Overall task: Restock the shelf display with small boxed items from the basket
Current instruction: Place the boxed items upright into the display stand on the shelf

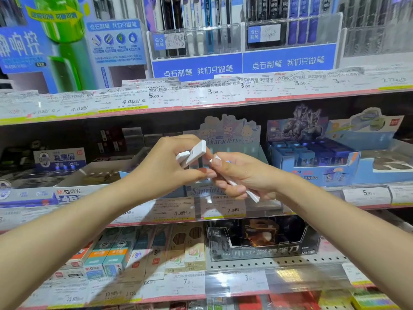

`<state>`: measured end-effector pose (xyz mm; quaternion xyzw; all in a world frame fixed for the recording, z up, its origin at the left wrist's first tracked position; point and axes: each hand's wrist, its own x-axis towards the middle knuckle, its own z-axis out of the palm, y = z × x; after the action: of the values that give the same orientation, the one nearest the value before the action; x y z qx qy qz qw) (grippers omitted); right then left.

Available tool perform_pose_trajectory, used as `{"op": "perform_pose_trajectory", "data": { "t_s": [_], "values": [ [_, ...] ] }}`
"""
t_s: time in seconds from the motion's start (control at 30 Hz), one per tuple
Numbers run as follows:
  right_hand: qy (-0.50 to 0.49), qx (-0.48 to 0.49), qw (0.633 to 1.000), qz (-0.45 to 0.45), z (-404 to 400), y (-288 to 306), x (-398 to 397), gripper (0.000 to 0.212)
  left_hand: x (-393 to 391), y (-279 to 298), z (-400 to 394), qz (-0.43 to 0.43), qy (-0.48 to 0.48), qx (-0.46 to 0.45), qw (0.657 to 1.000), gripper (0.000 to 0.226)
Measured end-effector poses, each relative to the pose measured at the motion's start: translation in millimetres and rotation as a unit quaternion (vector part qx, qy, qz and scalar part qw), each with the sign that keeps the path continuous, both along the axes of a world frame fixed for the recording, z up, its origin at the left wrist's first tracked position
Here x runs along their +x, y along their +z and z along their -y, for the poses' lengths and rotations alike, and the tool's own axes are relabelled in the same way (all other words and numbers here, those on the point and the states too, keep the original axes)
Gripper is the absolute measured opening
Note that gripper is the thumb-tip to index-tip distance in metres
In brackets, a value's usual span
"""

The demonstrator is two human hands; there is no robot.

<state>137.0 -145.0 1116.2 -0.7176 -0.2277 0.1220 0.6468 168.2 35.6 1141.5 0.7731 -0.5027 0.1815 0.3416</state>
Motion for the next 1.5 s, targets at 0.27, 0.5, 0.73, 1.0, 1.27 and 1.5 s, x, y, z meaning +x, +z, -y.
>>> {"op": "perform_pose_trajectory", "data": {
  "t_s": [0.27,0.5,0.73,1.0,1.27,1.5],
  "values": [
    [-0.075,-0.037,0.996,0.009,-1.4,-1.4,0.2,0.026,-2.9,0.0,-6.4,0.001,0.024,0.029,0.999,0.014],
    [-0.258,0.050,0.963,0.055,8.8,-2.8,1.3,0.020,-8.7,-13.3,-9.8,-0.132,0.163,-0.095,0.973,0.026],
    [-0.289,0.003,0.949,0.124,1.7,1.7,-13.8,0.011,-9.9,-15.7,-5.6,-0.328,0.165,-0.171,0.914,0.023],
    [-0.321,-0.036,0.924,0.205,18.2,23.3,-2.0,0.015,-3.1,-11.9,-6.1,-0.075,0.173,-0.018,0.982,0.005],
    [-0.369,-0.411,0.783,0.286,32.2,49.2,27.1,0.023,10.8,-5.4,-9.1,0.051,0.211,0.230,0.949,0.051],
    [-0.334,-0.419,0.780,0.324,23.9,33.9,49.4,0.034,17.5,-2.7,-7.4,0.035,0.172,0.295,0.939,0.070]
  ]
}}
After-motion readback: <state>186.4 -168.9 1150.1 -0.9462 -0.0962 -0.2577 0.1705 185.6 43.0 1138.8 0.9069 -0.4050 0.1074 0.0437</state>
